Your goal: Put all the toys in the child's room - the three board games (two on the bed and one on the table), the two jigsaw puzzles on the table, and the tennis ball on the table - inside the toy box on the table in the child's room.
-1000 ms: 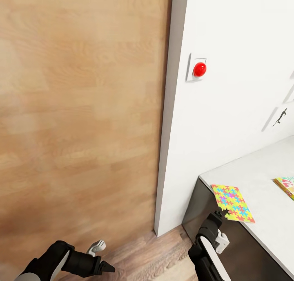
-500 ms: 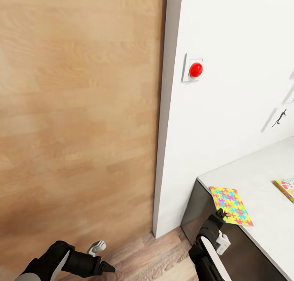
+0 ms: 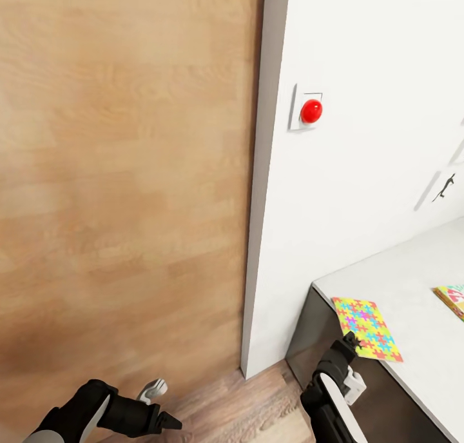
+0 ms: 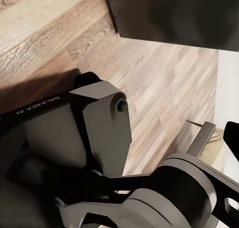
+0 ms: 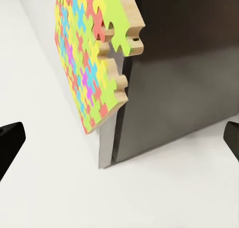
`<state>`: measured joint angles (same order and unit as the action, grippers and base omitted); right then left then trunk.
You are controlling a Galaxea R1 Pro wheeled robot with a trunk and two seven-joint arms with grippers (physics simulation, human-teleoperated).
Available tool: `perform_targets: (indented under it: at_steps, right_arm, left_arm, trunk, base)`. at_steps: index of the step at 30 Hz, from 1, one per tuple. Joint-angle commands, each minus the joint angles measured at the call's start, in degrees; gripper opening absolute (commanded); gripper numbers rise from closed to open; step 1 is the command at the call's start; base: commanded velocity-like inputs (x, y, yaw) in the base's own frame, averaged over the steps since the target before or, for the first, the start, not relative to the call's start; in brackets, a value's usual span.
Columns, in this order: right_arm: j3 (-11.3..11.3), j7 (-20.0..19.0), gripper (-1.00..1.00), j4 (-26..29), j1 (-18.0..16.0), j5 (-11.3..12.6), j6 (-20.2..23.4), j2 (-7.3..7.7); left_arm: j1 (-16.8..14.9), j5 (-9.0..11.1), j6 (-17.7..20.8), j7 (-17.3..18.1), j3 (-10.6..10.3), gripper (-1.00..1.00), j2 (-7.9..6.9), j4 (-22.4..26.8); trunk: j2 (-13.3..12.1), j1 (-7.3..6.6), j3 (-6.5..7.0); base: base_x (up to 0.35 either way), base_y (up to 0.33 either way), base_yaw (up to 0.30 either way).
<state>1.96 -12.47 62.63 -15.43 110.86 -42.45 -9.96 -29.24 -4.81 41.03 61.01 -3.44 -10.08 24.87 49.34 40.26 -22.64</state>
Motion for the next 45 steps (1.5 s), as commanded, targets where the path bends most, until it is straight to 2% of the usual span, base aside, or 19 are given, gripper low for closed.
perform_targets:
  at_steps: [1, 45]
  right_arm:
    - [0.05, -0.47, 1.00, 0.03, -0.04, 0.60, 0.01, -0.04]
    - [0.06, -0.37, 1.00, -0.28, -0.04, 0.64, 0.44, -0.04]
  left_arm:
    - [-0.02, -0.29, 0.36, 0.33, -0.07, 1.00, -0.03, 0.10]
    - [-0.02, -0.29, 0.28, 0.32, -0.07, 1.00, -0.03, 0.09]
  trunk:
    - [0.05, 0.02, -0.07]
    - [0.05, 0.02, -0.07]
  base:
    - [0.038, 0.000, 0.000]
    - [0.051, -0.008, 0.000]
